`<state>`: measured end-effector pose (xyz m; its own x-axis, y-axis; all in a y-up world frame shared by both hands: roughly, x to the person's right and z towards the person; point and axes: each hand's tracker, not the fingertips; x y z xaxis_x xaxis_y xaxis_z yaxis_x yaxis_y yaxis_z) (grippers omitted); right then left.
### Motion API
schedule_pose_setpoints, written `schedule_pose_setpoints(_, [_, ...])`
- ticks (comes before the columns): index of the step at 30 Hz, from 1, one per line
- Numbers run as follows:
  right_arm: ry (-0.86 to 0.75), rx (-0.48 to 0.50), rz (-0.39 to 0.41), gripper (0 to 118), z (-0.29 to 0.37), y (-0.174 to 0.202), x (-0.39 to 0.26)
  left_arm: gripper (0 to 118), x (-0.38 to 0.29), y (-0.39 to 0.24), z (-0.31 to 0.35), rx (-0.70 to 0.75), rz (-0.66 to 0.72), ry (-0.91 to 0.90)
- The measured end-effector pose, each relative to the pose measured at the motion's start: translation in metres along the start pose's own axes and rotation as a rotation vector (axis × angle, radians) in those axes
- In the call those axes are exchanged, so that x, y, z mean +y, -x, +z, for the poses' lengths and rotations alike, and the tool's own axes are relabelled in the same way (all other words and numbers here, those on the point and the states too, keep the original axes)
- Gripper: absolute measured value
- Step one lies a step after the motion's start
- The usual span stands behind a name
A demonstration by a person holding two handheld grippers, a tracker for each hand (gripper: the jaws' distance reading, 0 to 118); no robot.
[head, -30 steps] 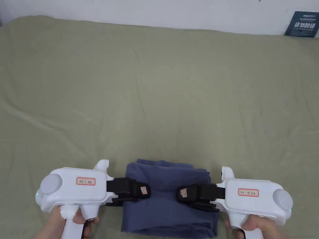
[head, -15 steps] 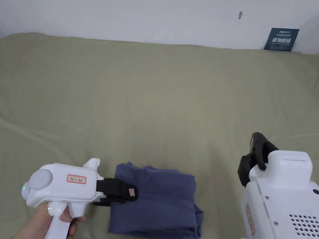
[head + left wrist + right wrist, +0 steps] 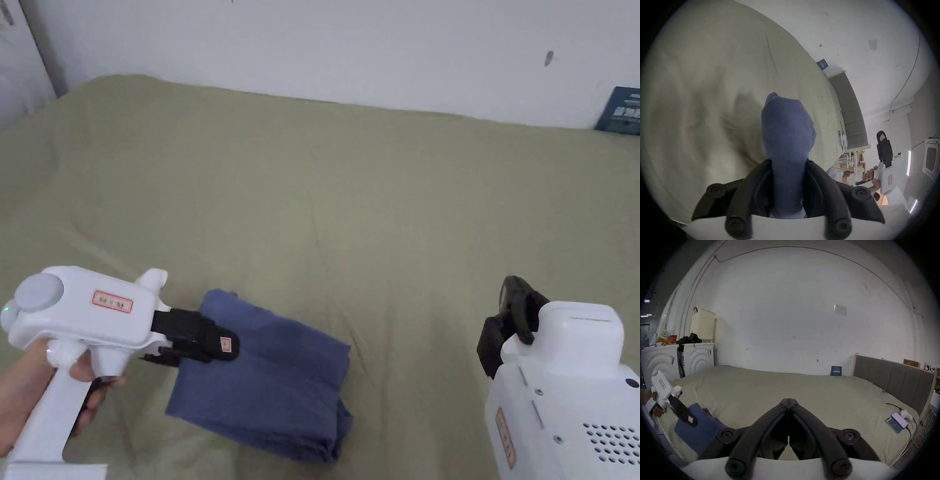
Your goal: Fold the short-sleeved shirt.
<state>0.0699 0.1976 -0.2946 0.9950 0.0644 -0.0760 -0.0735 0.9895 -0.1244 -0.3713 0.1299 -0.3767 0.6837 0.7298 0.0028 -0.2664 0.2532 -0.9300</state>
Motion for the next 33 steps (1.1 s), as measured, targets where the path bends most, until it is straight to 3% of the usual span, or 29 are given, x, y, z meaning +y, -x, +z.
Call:
schedule_pose_setpoints(5, [0.008, 0.122, 0.044, 0, -0.022, 0.059, -0.004, 27, 0.023, 0.051, 0.066, 0.082, 0.043, -0.020])
schedule_pose_setpoints(6, [0.009, 0.142, 0.049, 0, -0.027, 0.071, -0.005, 27, 0.025, 0.059, 0.076, 0.025, 0.108, 0.013])
schedule_pose_setpoints(9, [0.012, 0.195, 0.043, 0, -0.040, 0.110, -0.008, 27, 0.037, 0.090, 0.112, 0.059, 0.125, -0.021])
schedule_pose_setpoints(10, [0.015, 0.219, 0.033, 0, -0.045, 0.123, -0.009, 27, 0.044, 0.103, 0.128, 0.150, 0.046, -0.083])
schedule_pose_setpoints(17, [0.027, 0.269, 0.017, 0, -0.071, 0.199, -0.021, 27, 0.074, 0.167, 0.192, 0.261, 0.064, -0.083])
schedule_pose_setpoints(23, [0.033, 0.313, 0.037, 0, -0.077, 0.234, -0.035, 27, 0.098, 0.227, 0.228, 0.259, 0.123, -0.076])
schedule_pose_setpoints(33, [0.067, 0.352, 0.038, 0, -0.083, 0.252, -0.043, 30, 0.102, 0.209, 0.231, 0.316, 0.072, -0.078])
